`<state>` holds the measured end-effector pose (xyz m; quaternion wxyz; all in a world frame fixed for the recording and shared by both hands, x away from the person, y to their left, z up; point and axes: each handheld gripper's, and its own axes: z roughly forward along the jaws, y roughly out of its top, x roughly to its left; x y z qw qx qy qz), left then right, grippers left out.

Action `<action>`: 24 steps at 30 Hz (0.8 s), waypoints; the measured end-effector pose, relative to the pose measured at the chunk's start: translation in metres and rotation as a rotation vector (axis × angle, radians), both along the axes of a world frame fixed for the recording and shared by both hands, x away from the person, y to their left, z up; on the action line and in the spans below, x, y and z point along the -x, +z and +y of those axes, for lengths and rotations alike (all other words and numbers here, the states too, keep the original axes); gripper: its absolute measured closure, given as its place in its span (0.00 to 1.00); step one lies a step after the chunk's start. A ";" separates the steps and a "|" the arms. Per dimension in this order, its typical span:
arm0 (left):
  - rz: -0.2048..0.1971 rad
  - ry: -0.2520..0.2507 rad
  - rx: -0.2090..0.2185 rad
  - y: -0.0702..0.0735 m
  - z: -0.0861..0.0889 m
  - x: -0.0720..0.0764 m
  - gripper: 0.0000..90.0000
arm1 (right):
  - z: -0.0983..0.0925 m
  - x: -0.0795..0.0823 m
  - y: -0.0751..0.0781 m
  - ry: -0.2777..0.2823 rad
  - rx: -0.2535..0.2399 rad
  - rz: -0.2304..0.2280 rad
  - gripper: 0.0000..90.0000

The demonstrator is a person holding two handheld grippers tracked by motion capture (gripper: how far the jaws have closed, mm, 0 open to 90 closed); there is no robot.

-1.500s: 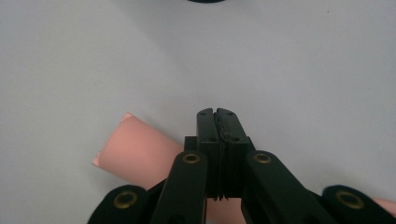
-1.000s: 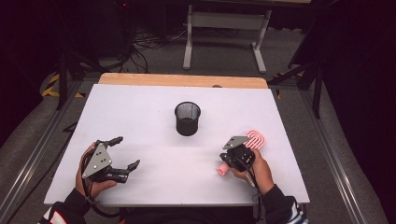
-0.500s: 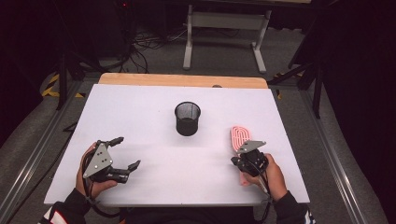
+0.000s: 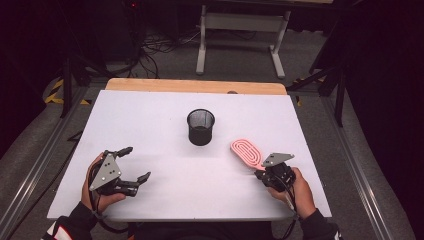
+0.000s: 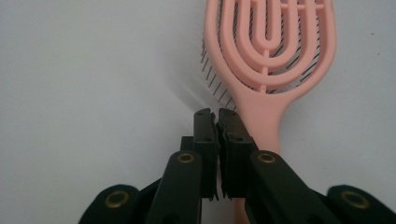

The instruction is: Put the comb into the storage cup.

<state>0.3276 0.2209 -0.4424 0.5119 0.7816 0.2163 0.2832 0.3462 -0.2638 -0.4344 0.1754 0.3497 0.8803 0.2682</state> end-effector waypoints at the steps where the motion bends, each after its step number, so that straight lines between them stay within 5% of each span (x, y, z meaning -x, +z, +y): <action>1: 0.000 0.000 0.000 0.000 0.000 0.000 0.08 | 0.000 0.000 0.000 0.000 -0.001 0.001 0.96; 12: 0.000 -0.002 -0.001 0.000 0.001 0.000 0.08 | -0.001 0.007 0.017 0.016 -0.040 -0.057 0.83; 17: 0.001 -0.005 -0.001 0.000 0.000 0.000 0.08 | -0.005 0.004 0.023 -0.019 -0.048 -0.073 0.65; 21: 0.007 -0.006 0.004 0.001 0.000 0.000 0.08 | -0.004 -0.002 0.023 -0.077 -0.016 -0.050 0.33; 24: 0.012 -0.005 0.006 0.000 -0.001 -0.001 0.08 | -0.003 -0.005 0.023 -0.102 -0.005 -0.053 0.26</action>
